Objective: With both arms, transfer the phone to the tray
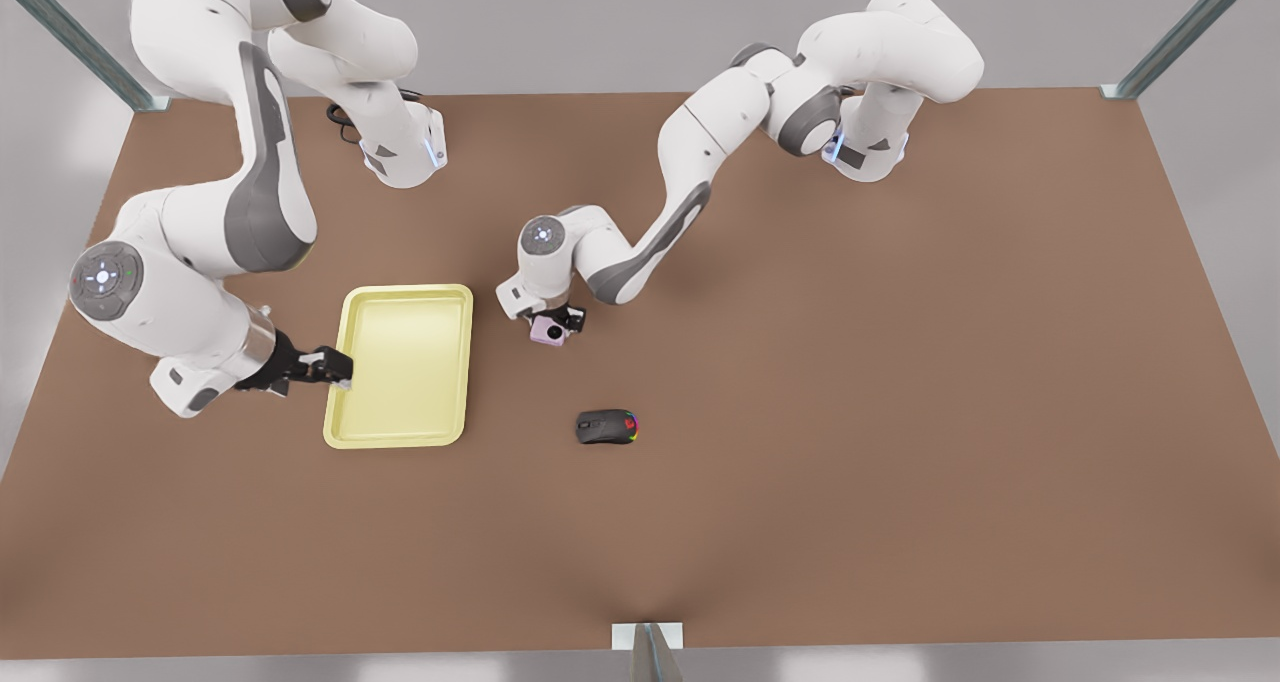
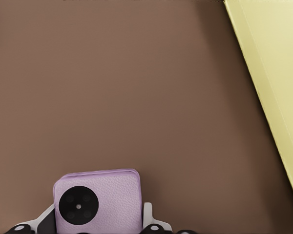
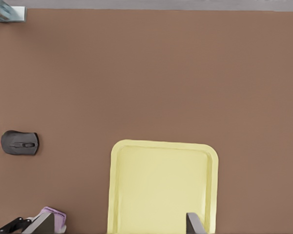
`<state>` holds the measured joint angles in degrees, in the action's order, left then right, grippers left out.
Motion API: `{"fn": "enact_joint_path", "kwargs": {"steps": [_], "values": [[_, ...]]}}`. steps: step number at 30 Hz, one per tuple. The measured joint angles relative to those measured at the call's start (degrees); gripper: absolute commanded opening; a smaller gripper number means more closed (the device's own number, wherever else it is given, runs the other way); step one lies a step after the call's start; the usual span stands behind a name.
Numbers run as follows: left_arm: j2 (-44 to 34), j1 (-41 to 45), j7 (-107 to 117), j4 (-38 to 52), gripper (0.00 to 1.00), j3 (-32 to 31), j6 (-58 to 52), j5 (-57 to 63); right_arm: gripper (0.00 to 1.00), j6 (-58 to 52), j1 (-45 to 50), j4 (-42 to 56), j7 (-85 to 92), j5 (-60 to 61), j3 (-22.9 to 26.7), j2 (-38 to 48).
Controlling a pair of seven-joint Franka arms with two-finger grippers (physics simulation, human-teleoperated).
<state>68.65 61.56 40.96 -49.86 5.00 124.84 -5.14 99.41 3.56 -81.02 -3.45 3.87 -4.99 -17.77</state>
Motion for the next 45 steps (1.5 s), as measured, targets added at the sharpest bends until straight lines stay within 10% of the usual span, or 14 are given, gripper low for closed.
{"fn": "enact_joint_path", "kwargs": {"steps": [2,3,10,18,28,32,45], "values": [[0.1,-1.1,0.9,0.0,0.81,0.0,0.7,0.0,1.00,0.8,4.6,0.0,-3.2,-0.6,0.0,-0.6],[0.1,-1.5,1.3,0.0,1.00,-0.1,1.0,0.0,1.00,1.1,7.1,-0.2,-5.0,-1.0,0.0,-0.9],[-3.9,-2.3,3.4,-1.4,1.00,-0.5,1.4,-0.3,1.00,3.3,15.8,-1.1,-18.3,-5.0,0.0,-7.0],[-42.9,-21.9,-3.4,-49.1,1.00,-0.5,2.8,-4.4,1.00,5.3,20.3,-3.5,-30.9,-0.1,-0.4,-11.4],[-56.7,-42.6,-23.0,-31.3,1.00,9.3,-20.7,-8.4,1.00,17.8,25.6,-17.8,-41.0,4.6,-0.4,-13.9],[-72.5,-43.7,-29.0,-46.2,1.00,6.2,-27.0,-4.1,1.00,24.0,26.3,-21.1,-43.5,1.0,-0.4,-14.5],[-73.2,-41.6,-41.1,-50.1,1.00,5.0,-30.3,0.7,1.00,43.1,25.7,-28.2,-37.3,-3.5,-0.3,-15.3]]}}
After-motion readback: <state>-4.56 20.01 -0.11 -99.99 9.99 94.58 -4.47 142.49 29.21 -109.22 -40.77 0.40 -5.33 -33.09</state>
